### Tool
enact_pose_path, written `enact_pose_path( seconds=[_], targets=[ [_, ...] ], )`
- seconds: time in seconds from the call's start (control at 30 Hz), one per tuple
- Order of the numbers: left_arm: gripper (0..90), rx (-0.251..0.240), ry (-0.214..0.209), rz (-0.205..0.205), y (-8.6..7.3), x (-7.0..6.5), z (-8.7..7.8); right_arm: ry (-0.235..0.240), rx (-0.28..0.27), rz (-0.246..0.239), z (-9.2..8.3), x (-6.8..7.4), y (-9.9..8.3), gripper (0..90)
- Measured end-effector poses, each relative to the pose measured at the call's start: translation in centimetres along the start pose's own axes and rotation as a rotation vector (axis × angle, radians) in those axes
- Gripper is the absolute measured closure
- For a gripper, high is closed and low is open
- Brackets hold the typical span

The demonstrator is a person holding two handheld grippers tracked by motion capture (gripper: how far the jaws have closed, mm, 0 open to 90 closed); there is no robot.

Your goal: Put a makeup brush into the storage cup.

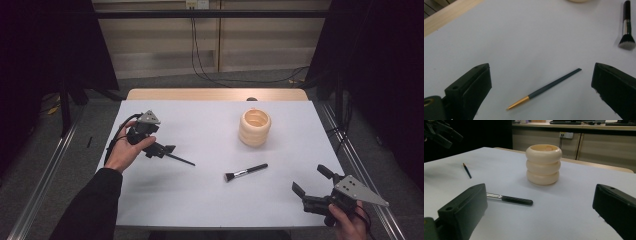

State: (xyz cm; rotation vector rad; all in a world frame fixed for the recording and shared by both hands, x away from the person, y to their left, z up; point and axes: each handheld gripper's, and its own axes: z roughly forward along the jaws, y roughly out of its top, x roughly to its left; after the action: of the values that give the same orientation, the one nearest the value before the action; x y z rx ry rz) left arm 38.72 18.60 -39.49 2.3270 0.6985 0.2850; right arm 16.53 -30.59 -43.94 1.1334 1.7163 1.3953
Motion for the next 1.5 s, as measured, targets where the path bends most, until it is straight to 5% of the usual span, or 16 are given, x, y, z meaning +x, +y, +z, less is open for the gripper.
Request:
enact_pose_path(
  seconds=[0.1,0.2,0.23,0.33,0.4,0.5,0.87,1.07,1.23,1.27,1.3,1.5],
  targets=[
    [3.3,0.017,-0.009,-0.002,0.1,0.1,0.3,-0.004,0.001,0.009,0.0,0.0,0.0,0.0],
    [3.5,0.061,-0.015,0.011,0.0,0.4,0.8,0.003,0.001,-0.002,-0.1,-0.1,0.0,0.0],
    [3.6,0.116,-0.034,0.045,0.1,0.7,0.7,0.007,0.000,-0.002,-0.1,-0.1,0.0,0.0],
    [3.4,0.144,-0.050,0.036,0.0,0.5,1.5,0.009,0.001,-0.002,0.0,0.0,0.0,0.0],
    [3.8,0.199,-0.057,0.092,0.2,0.6,1.9,0.014,0.002,-0.008,0.1,0.0,0.0,0.0],
    [4.7,0.217,-0.072,0.081,0.3,0.5,2.4,0.010,0.004,-0.008,0.2,0.0,0.0,0.0],
    [9.0,0.329,-0.087,0.140,-0.1,0.5,4.0,0.008,0.005,-0.019,0.1,0.0,0.0,0.0],
    [29.1,0.386,-0.116,0.220,-0.3,0.2,4.7,0.017,0.010,-0.017,0.1,0.0,0.0,0.0],
    [42.1,0.427,-0.119,0.250,-0.2,0.2,5.3,0.014,0.004,-0.020,0.2,0.1,-0.1,0.0],
    [43.8,0.409,-0.119,0.221,-0.3,0.1,5.5,0.012,0.004,-0.020,0.2,0.1,-0.1,0.0],
    [46.3,0.429,-0.115,0.251,-0.1,0.2,5.5,0.018,0.010,-0.018,0.1,0.0,-0.1,0.0],
    [57.4,0.466,-0.136,0.283,0.0,0.6,5.9,0.015,0.006,-0.020,0.2,0.1,-0.1,0.0]
  ],
)
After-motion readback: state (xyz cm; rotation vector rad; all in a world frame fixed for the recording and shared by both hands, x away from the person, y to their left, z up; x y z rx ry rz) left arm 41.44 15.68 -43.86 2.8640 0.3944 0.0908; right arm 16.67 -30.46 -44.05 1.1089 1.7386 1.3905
